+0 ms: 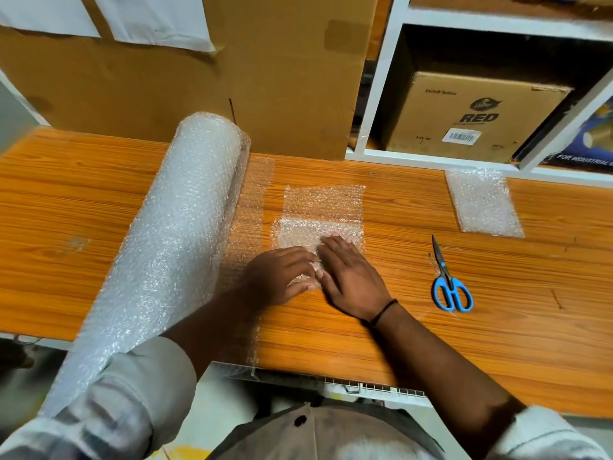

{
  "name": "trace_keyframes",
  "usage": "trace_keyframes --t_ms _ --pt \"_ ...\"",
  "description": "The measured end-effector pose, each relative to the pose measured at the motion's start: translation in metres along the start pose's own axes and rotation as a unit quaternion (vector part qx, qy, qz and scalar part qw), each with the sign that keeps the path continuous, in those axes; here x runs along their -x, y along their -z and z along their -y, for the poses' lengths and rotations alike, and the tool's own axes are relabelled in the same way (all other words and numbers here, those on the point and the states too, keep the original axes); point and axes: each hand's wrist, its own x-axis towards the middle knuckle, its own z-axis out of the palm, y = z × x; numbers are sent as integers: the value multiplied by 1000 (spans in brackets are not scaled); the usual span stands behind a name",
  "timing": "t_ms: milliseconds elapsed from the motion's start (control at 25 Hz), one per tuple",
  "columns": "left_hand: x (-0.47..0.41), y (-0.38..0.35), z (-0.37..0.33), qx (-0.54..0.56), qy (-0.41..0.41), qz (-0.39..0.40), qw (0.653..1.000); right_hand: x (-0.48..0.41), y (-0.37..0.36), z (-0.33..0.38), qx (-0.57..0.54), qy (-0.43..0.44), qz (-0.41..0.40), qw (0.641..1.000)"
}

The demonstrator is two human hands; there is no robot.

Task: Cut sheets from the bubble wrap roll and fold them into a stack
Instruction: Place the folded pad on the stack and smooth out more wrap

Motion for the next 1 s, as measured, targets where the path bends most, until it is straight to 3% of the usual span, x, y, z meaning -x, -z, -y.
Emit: trace_keyframes --t_ms 160,320,520,680,840,1000 --pt "-10 9 1 -1 10 -14 1000 10 16 1 14 4 40 999" --pt "-36 39 1 -40 22 -45 998 4 38 -4 -30 -10 -44 999" --pt "-84 56 9 -93 112 -106 984 -55 67 -31 2 -76 -55 996" --pt "-93 23 27 -148 174 -15 973 -104 68 -54 37 -96 -39 994" --pt "-81 -6 41 -129 226 105 960 -115 48 -62 67 -85 -45 993" --pt "-79 -18 57 -99 243 126 957 -106 28 -50 69 -38 -9 997"
